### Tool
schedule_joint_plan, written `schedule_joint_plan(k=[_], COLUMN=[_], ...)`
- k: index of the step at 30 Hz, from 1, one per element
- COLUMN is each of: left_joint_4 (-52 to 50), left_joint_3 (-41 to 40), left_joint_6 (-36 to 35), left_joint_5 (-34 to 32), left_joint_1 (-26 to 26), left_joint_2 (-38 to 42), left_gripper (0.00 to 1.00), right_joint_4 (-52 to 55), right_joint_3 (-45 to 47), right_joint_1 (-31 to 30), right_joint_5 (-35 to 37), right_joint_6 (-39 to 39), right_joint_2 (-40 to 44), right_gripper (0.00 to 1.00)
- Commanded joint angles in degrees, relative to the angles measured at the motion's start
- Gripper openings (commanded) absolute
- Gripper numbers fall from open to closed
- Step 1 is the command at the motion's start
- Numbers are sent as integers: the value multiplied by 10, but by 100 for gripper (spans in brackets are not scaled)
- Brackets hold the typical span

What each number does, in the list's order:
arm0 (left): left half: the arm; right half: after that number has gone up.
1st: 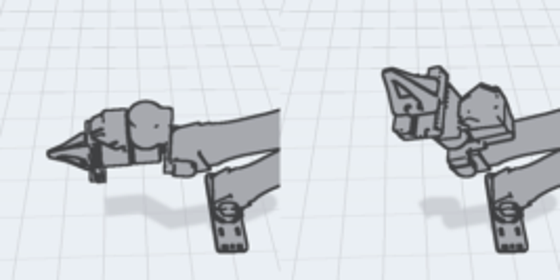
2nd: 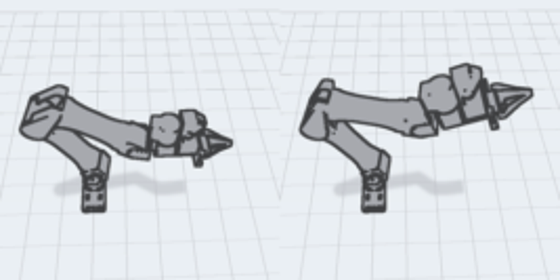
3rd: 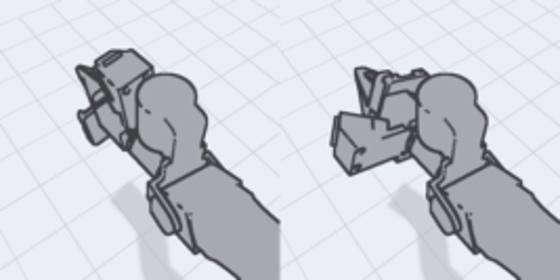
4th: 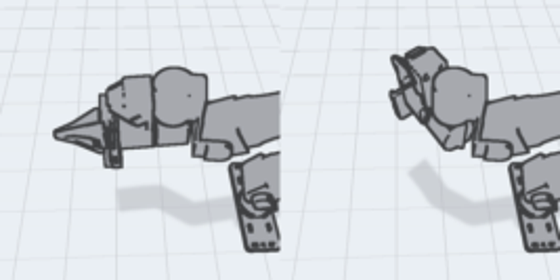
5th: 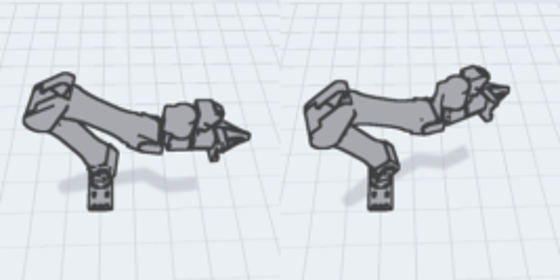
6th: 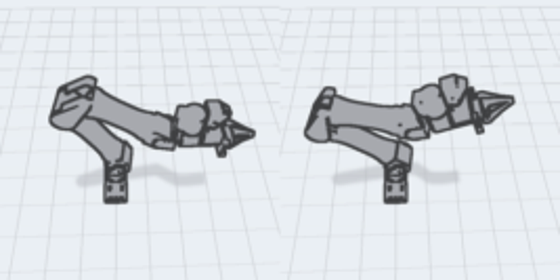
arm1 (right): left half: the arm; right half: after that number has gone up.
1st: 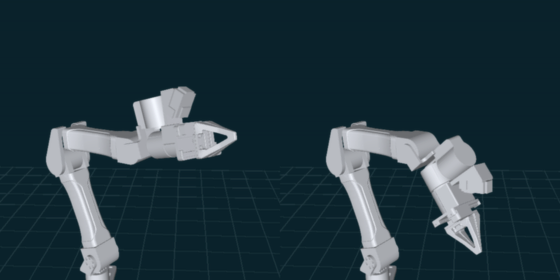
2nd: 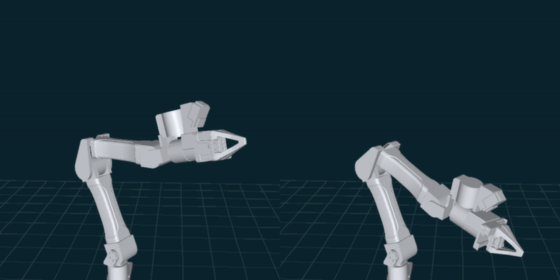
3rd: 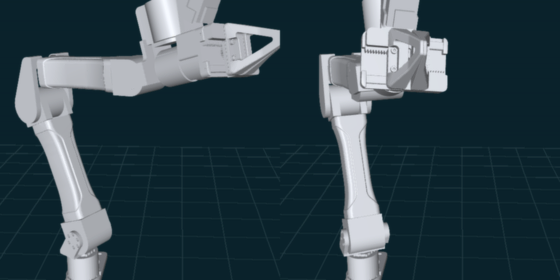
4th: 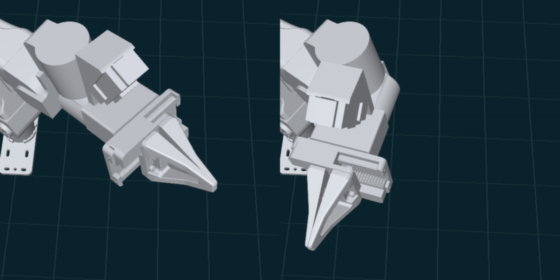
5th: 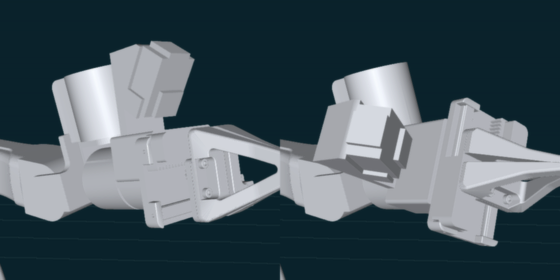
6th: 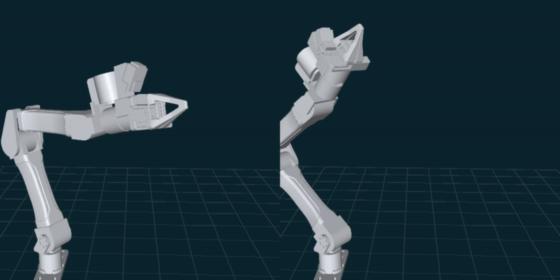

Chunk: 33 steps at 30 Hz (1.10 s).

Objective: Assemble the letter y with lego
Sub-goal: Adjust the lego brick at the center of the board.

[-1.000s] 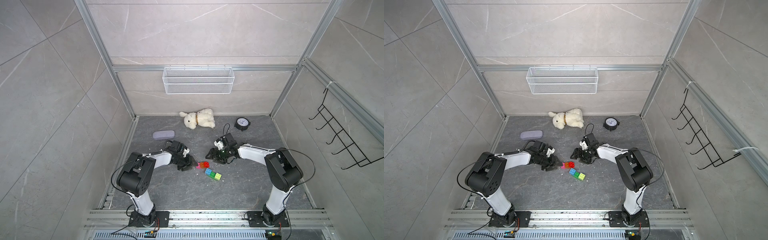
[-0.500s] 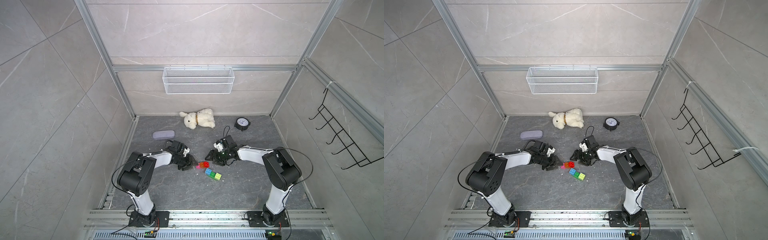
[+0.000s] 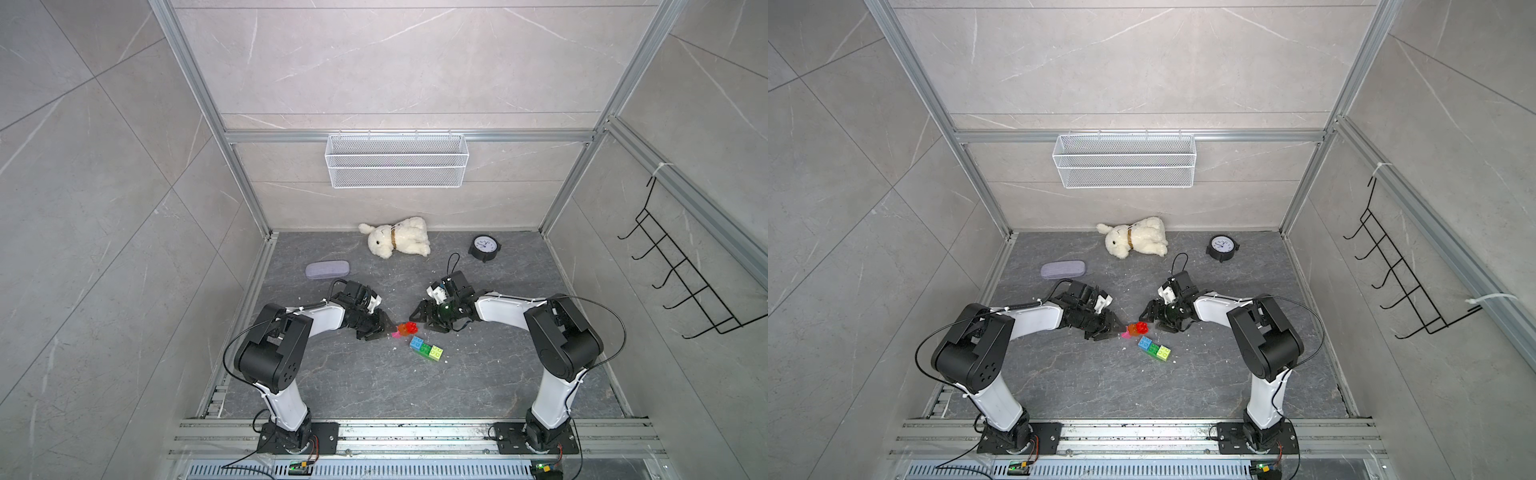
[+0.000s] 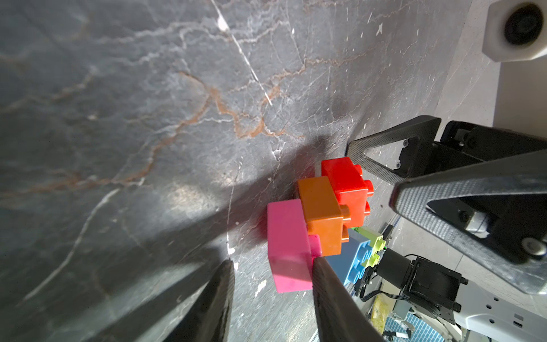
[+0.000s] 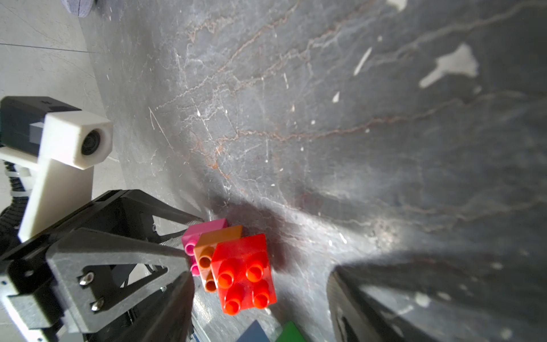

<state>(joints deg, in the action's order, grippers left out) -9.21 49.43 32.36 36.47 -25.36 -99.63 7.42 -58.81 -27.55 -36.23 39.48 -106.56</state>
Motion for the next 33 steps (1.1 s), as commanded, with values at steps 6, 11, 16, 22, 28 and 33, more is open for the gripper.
schedule_joint_plan(k=[6, 11, 16, 22, 28, 33], left_joint_4=[-58, -59, -58, -48, -8, 25], left_joint_3=[-2, -6, -5, 6, 9, 2], left_joint_6=[-35, -42, -41, -38, -16, 10], left_joint_5=[-52, -56, -61, -53, 18, 55], left_joint_1=[-3, -2, -3, -2, -2, -3], left_joint_2=[9, 16, 11, 14, 35, 29], left_gripper=[45, 45, 45, 45, 52, 59], right_joint_4=[13, 10, 8, 32, 19, 19], right_joint_3=[-26, -42, -56, -49, -28, -26], right_joint_1=[7, 7, 6, 6, 6, 6], right_joint_5=[-45, -69, -93, -88, -85, -76], right_joint_6=[-14, -15, -11, -7, 10, 13], right_joint_2=[-20, -33, -41, -44, -35, -44], right_gripper=[75, 75, 75, 75, 74, 74])
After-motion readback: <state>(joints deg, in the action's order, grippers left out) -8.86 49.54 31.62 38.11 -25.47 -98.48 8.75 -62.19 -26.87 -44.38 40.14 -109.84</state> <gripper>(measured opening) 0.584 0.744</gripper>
